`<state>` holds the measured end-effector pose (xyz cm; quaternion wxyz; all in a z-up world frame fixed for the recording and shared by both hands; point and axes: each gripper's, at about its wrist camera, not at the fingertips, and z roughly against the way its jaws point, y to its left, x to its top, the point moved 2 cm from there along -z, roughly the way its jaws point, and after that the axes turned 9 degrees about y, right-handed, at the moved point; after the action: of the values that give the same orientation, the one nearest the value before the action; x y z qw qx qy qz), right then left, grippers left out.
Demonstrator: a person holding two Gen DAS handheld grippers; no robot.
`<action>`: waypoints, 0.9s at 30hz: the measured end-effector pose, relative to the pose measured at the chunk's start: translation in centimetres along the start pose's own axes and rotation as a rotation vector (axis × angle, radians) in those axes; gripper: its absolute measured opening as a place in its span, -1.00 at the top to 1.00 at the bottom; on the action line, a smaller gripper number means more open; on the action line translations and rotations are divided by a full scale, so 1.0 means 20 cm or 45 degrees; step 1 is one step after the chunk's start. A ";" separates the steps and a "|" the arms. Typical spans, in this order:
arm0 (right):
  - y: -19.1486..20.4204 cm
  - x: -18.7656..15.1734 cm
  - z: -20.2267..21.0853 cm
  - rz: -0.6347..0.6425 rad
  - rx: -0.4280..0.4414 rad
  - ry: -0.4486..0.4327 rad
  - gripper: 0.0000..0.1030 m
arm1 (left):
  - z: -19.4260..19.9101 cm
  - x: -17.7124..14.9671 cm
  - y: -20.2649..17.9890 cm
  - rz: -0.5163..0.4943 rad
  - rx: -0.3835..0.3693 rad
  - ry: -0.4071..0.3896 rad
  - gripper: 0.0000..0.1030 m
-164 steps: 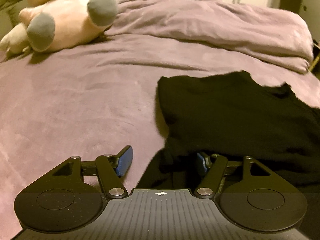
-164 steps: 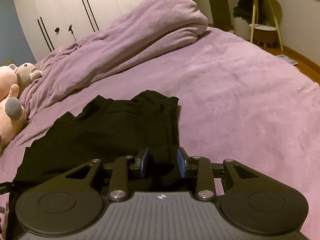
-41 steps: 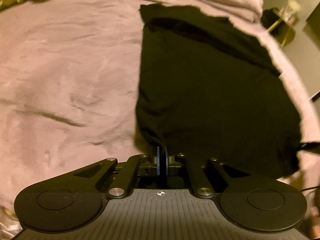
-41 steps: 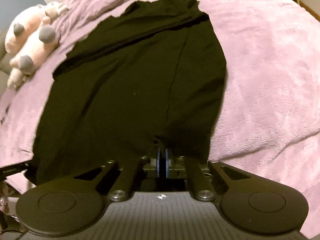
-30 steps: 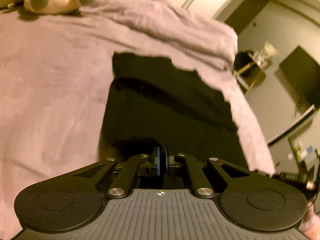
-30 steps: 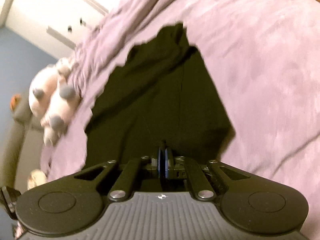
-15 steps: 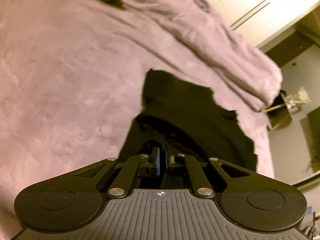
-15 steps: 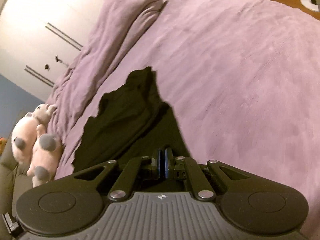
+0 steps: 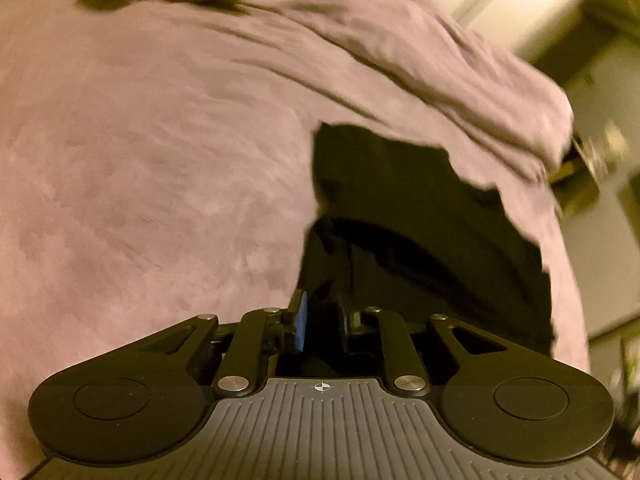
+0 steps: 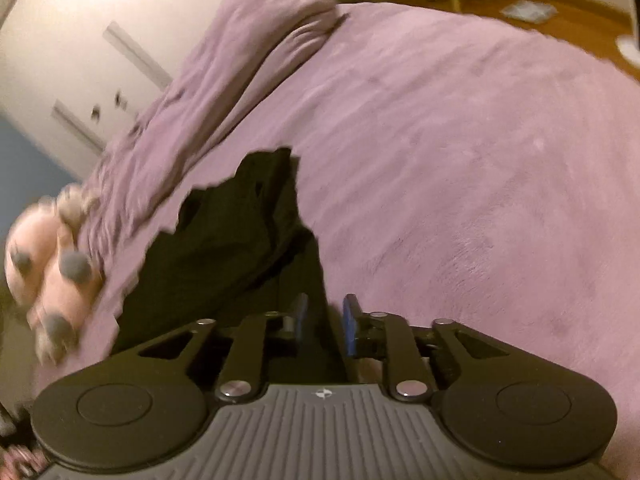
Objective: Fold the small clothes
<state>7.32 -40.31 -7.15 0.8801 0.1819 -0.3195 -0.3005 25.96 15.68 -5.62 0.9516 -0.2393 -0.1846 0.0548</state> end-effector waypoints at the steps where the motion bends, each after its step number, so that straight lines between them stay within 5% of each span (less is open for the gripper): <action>1: 0.02 -0.01 -0.01 0.047 -0.010 0.012 0.50 | -0.01 -0.01 0.00 -0.028 -0.013 0.014 0.52; 6: 0.05 -0.04 -0.03 0.086 0.037 0.051 0.42 | 0.04 -0.05 0.02 -0.039 -0.137 0.010 0.36; 18: 0.07 -0.07 -0.07 0.063 0.029 0.061 0.31 | -0.13 -0.03 -0.04 0.014 -0.217 0.110 0.32; 23: 0.09 -0.07 -0.05 0.100 0.011 0.058 0.29 | -0.19 0.06 -0.10 0.156 -0.227 0.042 0.32; 27: 0.11 -0.07 -0.04 0.138 -0.008 0.048 0.18 | -0.14 0.10 -0.17 0.146 -0.260 -0.057 0.28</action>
<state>7.94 -37.64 -7.31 0.9014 0.1673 -0.3114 -0.2499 28.94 11.76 -5.65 0.9132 -0.3439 -0.1965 0.0955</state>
